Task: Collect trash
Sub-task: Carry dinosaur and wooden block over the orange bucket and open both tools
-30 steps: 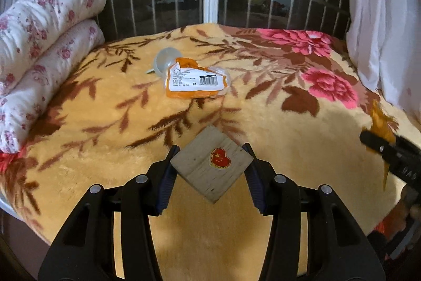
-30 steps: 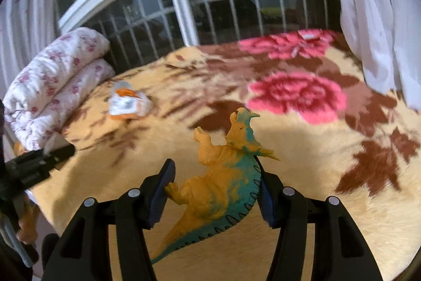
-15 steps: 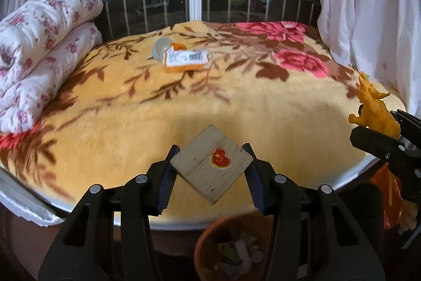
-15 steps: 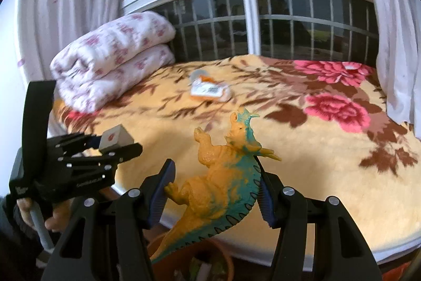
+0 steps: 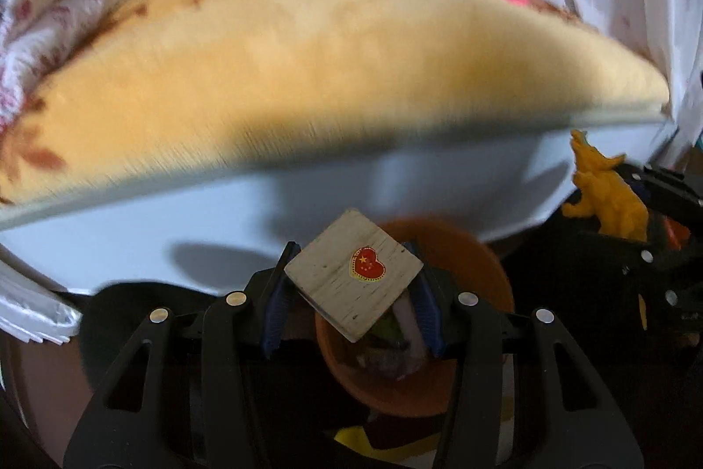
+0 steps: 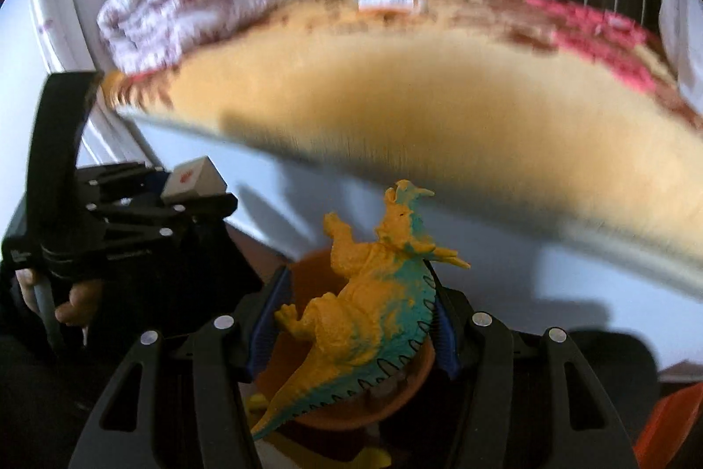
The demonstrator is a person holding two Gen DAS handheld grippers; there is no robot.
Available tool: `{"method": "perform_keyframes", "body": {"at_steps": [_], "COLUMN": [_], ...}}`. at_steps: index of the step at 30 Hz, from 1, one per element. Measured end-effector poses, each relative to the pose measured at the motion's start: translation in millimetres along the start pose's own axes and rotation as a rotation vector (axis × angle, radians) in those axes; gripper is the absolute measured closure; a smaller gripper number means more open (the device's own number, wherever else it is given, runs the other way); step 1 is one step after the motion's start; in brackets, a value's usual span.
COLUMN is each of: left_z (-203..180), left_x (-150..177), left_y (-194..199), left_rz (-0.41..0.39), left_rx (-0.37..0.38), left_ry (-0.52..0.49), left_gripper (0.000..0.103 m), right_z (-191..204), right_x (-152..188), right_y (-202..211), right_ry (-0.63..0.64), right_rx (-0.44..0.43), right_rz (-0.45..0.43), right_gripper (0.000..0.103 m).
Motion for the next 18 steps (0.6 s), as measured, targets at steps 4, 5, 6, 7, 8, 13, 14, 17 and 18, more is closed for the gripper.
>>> {"method": "perform_keyframes", "body": {"at_steps": [4, 5, 6, 7, 8, 13, 14, 17, 18], "left_z": [2, 3, 5, 6, 6, 2, 0, -5, -6], "left_x": [17, 19, 24, 27, 31, 39, 39, 41, 43], "left_y": [-36, -43, -54, -63, -73, -97, -99, -103, -105], "left_rz": [0.102, 0.125, 0.16, 0.188, 0.219, 0.293, 0.299, 0.311, 0.316], "left_rx": [0.035, 0.04, 0.044, 0.046, 0.052, 0.064, 0.067, 0.067, 0.065], "left_ry": [0.015, 0.021, 0.032, 0.041, 0.047, 0.041, 0.032, 0.011, 0.006], "left_gripper": [0.056, 0.056, 0.056, 0.056, 0.056, 0.056, 0.056, 0.056, 0.056], "right_z": [-6, -8, -10, -11, -11, -10, -9, -4, -2], "right_x": [16, 18, 22, 24, 27, 36, 37, 38, 39], "right_y": [-29, -35, -43, -49, -56, -87, -92, -98, -100], "right_ry": [-0.025, -0.032, -0.04, -0.046, -0.051, -0.057, -0.054, -0.044, -0.04], "right_rx": [-0.004, -0.009, -0.013, -0.013, -0.016, -0.029, -0.033, -0.037, -0.037], "right_rz": [0.075, 0.092, 0.117, 0.133, 0.152, 0.247, 0.259, 0.275, 0.282], "right_gripper": [0.046, 0.046, 0.046, 0.046, 0.046, 0.046, 0.046, 0.046, 0.046]}}
Point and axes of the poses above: each gripper's, at about its wrist camera, not at the fingertips, and y roughly against the way its jaws point, z to its left, x to its underside, the point moved 4 cm from there along -y, roughly the way its jaws point, and after that the axes turned 1 degree about z, right-handed, at the moved point
